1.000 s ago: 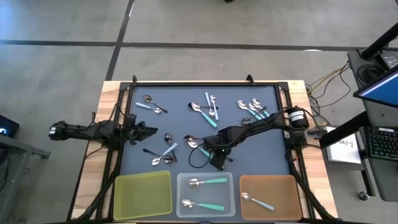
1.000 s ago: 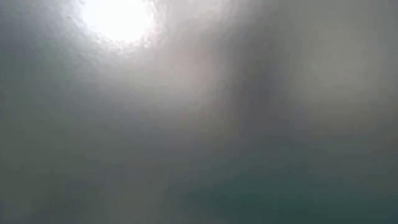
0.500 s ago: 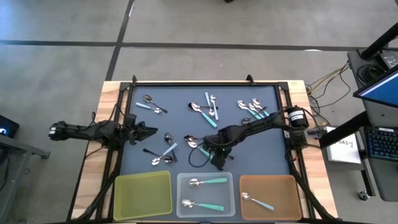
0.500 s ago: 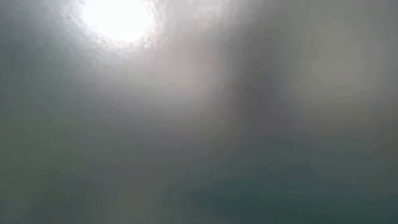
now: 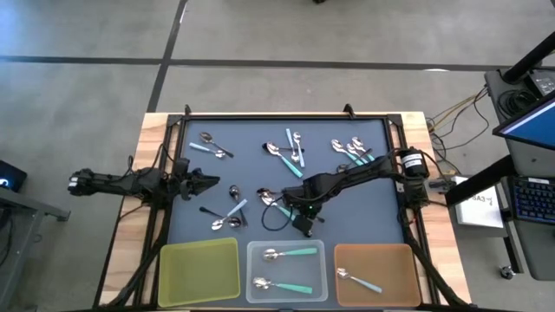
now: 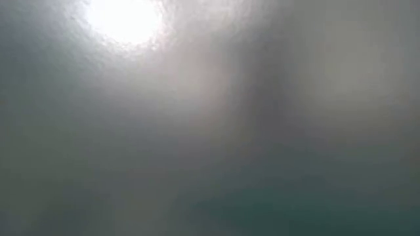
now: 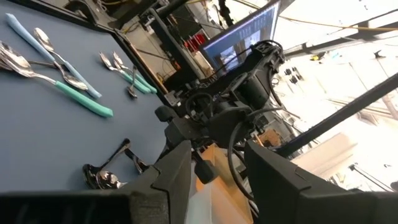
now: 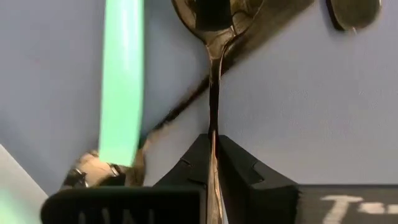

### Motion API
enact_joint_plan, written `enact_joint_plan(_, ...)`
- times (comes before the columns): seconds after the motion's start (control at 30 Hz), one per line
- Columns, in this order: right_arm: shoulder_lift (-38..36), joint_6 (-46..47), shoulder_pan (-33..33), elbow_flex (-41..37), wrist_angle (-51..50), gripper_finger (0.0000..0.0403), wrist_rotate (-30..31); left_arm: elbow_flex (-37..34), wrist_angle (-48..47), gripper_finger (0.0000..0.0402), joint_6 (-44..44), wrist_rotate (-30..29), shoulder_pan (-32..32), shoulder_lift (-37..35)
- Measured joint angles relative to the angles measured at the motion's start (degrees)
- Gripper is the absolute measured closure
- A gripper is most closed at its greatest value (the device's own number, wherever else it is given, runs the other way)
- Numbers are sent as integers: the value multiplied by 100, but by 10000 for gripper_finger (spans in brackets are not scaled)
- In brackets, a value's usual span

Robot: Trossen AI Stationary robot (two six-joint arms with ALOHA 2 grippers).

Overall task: Sort silverware by color (type)
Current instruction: Put the black spoon into the yellow bin

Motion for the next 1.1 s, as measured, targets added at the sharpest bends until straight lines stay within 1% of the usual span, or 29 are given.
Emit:
enact_joint_plan(0.23,9,3,-39,276,175,393,-2,0,108,269,-135,-228,0,2)
enact_joint_plan(0.3,9,-1,-46,345,247,393,0,0,158,269,-143,-468,2,4)
enact_joint_plan(0.4,9,-57,-48,502,308,393,23,0,164,269,-153,-1032,2,13)
enact_joint_plan(0.5,7,-150,-61,658,526,394,26,0,175,269,-468,-1227,3,13)
enact_joint_plan(0.6,7,-274,-89,858,726,394,160,0,179,269,-968,-1230,2,43)
enact_joint_plan(0.67,4,-366,-138,1000,891,394,238,0,182,269,-1066,-1174,3,80)
enact_joint_plan(0.83,-2,-598,-327,1364,1288,394,314,0,197,269,-879,-912,3,182)
enact_joint_plan(0.97,-7,-721,-500,1687,1448,392,315,0,432,269,-777,-635,2,355)
enact_joint_plan(1.1,-11,-766,-660,1990,1599,392,315,0,673,260,-666,-629,4,613)
